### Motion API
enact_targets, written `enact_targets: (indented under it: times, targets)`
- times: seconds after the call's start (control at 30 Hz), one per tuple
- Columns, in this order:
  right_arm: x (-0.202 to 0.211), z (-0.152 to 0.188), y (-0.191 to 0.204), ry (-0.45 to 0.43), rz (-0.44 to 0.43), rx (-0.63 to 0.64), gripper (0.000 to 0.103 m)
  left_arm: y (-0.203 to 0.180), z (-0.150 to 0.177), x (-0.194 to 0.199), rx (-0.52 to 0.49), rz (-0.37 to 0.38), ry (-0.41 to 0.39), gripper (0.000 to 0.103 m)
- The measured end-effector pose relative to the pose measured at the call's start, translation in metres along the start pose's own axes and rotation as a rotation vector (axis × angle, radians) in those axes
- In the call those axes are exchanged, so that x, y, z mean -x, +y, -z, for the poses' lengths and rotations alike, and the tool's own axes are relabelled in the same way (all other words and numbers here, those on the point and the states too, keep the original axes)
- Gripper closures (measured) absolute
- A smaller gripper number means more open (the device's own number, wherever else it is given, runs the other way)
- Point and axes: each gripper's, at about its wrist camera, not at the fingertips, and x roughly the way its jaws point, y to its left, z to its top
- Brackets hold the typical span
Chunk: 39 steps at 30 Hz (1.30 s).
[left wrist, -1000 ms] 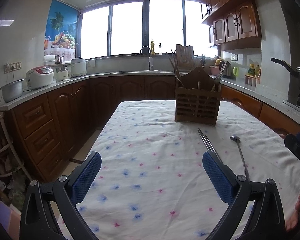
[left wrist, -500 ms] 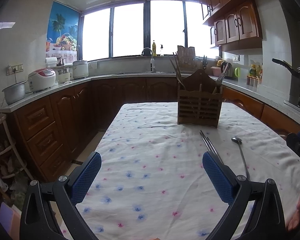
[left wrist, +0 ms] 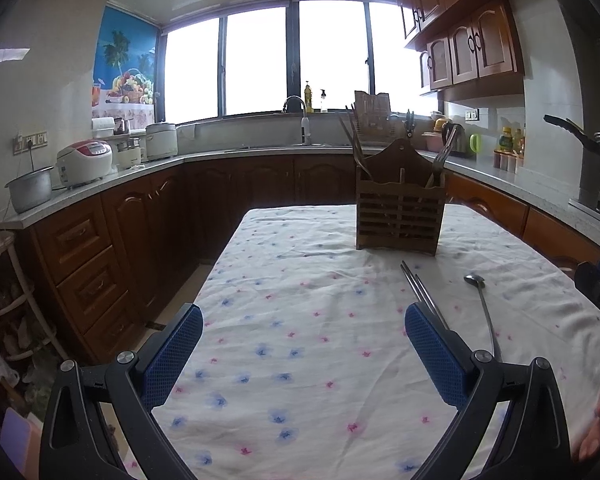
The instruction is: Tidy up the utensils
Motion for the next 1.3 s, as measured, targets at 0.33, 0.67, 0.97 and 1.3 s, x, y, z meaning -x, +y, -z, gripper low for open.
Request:
enact_targets:
  times: [0.33,0.67,0.97,1.3]
  targets:
    - [0.0004,-0.0021,0.0006,-0.006,-0.004,-0.001,0.0,0.0001,-0.0002,-0.0006,-0.003,-0.003,0.001,0.001]
    - [0.0003,-0.0043,0.0,-0.007,-0.006,-0.001,0.0,-0.0015,-0.0018,-0.0011,-0.005,-0.002,0.003,0.001]
    - [0.0009,-0.0058,0.0003,-0.011,-0.006,-0.001,0.0,-0.0028,-0.0019,0.0003,-0.007,-0.001,0.002,0.001]
    - [0.0017,-0.0072,-0.0005,-0.013,-0.005,-0.002,0.0,-0.0043,-0.003,0.0023,-0.006,0.0,0.001,0.001]
